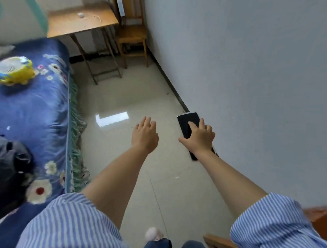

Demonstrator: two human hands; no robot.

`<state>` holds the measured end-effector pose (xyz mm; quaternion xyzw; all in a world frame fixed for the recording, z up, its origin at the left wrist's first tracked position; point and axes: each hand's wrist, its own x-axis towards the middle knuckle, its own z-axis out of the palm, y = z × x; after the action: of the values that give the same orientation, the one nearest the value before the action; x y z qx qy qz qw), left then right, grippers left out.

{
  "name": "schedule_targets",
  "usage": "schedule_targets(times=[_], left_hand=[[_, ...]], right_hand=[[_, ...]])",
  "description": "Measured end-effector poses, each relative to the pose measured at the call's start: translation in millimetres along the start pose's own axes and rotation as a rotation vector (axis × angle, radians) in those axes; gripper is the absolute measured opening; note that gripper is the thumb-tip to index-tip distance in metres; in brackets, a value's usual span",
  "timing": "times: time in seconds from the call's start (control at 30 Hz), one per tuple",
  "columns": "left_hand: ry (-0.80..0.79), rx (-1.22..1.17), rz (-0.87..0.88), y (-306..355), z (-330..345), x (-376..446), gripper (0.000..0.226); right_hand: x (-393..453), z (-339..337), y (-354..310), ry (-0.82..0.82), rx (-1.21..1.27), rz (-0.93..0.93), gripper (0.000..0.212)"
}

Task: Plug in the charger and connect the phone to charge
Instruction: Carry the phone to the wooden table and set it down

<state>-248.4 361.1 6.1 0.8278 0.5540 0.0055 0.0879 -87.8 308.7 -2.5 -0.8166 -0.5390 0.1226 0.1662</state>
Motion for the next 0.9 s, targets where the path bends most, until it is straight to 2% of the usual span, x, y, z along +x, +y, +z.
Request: schedule_targets(times=[0.23,0.33,0.7,0.9], left_hand=[[0.112,0.038,-0.205,-140,-58,85,0.035],[0.139,0.039,-0.25,-182,-71,128,0.039],[0.197,0.067,-0.451,-329,-156,367,0.048],[0.238,0.079,-0.546,-421,-193,473,0.047]], right_hand=[[118,26,-143,0.026,-0.001,-0.216,0.056],[173,36,-184,0.034,0.003,-0.277,0.057],[448,62,-352,0.03,0.014,-0.459,0.055],[570,84,-448,0.024,-0.013,-0.536,0.055]])
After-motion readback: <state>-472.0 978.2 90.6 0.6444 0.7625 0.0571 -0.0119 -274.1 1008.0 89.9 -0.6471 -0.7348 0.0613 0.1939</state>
